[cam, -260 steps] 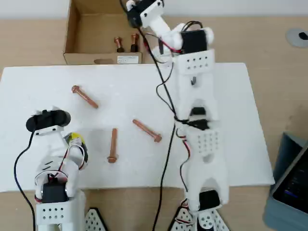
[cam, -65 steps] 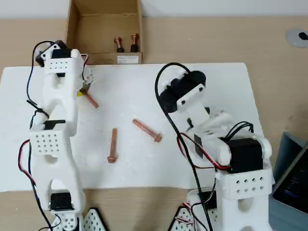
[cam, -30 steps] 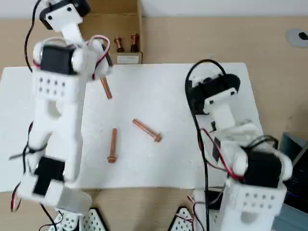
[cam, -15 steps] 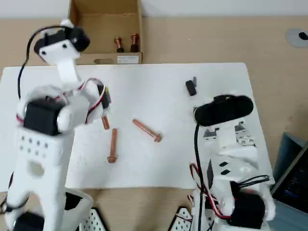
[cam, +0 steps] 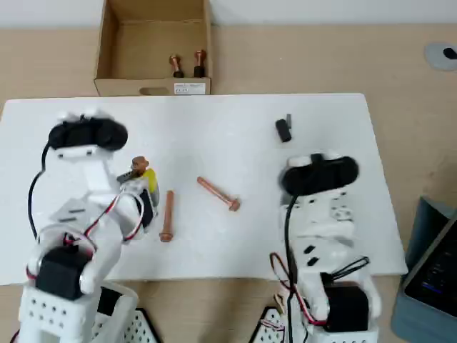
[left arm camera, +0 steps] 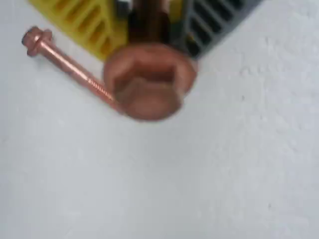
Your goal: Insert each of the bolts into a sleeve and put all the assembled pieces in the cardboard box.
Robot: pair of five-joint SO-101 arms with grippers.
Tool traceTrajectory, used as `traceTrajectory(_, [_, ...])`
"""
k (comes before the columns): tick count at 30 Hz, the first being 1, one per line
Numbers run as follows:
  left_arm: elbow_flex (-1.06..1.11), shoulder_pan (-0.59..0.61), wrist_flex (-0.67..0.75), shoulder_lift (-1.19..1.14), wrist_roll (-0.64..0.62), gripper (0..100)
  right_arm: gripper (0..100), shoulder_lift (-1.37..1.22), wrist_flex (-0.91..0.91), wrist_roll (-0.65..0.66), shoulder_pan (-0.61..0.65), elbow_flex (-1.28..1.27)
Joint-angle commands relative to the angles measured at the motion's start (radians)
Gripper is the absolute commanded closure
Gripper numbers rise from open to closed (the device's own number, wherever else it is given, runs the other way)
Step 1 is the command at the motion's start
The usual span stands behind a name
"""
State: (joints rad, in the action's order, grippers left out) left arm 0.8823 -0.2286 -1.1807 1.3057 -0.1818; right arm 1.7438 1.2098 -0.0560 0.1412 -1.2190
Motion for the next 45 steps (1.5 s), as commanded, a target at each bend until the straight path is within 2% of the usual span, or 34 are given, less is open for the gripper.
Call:
traceTrajectory(1, [0.081, -0.002, 0.054, 0.122, -0.002, 100, 98.9, 0.061, -0.061, -0.043, 0.125, -0.036])
traceTrajectory(12, [0.307, -0.009, 0.192, 0.518, -0.002, 100, 98.9, 0.173, -0.178, -0.043, 0.455, -0.188])
traceTrajectory(15, [0.285, -0.006, 0.195, 0.522, -0.006, 100, 98.9, 0.193, -0.196, -0.041, 0.526, -0.214])
traceTrajectory(20, [0.213, -0.011, 0.198, 0.518, -0.146, 100, 98.9, 0.199, -0.196, -0.041, 0.639, -0.222])
traceTrajectory(25, [0.203, -0.011, 0.201, 0.519, -0.242, 100, 98.9, 0.199, -0.196, -0.041, 0.697, -0.220])
traceTrajectory(29, [0.209, -0.017, 0.259, 0.518, -0.299, 100, 98.9, 0.199, -0.221, -0.041, 0.746, -0.220])
traceTrajectory(36, [0.210, -0.175, 0.242, 0.516, -0.302, 100, 98.9, 0.196, -0.281, -0.011, 0.768, -0.223])
traceTrajectory(45, [0.255, -0.193, 0.227, 0.516, -0.301, 100, 98.9, 0.199, -0.281, 0.018, 0.769, -0.203])
